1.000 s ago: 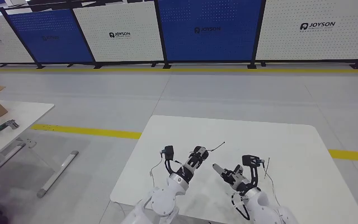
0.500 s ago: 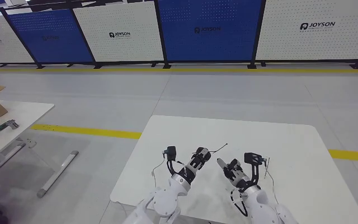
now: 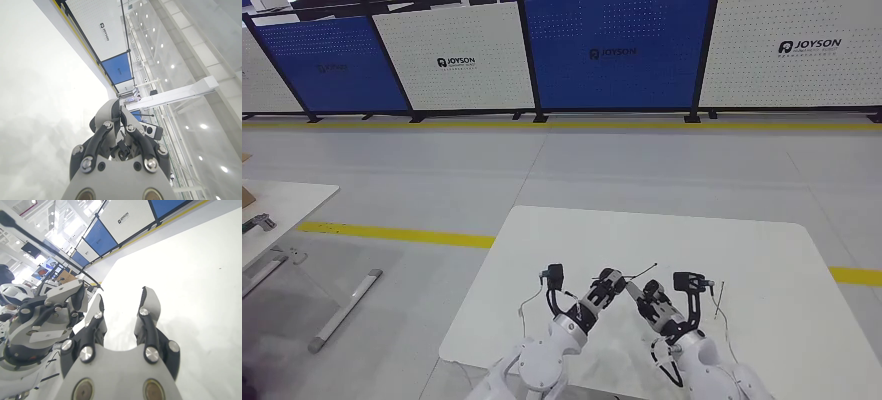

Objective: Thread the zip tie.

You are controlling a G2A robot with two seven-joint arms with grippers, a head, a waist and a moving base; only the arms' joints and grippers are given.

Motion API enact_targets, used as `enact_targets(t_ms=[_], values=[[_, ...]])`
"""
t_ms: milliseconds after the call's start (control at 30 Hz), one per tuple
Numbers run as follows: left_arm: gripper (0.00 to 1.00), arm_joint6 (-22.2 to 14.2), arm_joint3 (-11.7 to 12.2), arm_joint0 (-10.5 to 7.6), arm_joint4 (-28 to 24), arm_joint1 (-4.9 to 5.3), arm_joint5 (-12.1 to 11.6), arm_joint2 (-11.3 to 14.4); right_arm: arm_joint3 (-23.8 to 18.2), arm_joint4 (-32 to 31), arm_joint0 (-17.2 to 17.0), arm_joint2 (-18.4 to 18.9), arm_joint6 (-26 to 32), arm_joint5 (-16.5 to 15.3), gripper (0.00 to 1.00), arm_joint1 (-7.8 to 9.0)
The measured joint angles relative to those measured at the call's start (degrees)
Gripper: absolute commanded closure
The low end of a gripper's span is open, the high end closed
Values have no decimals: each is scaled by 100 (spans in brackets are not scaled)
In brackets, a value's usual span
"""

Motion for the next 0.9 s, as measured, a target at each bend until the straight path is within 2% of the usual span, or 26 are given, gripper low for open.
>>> enact_targets(t_ms=[533, 900], values=[[100, -37, -63, 86, 79, -3, 85, 61, -190, -273, -133, -18, -72, -70, 75, 26], [100, -35, -103, 144, 155, -2, 111, 94, -218, -363, -166, -25, -62, -108, 78, 37]])
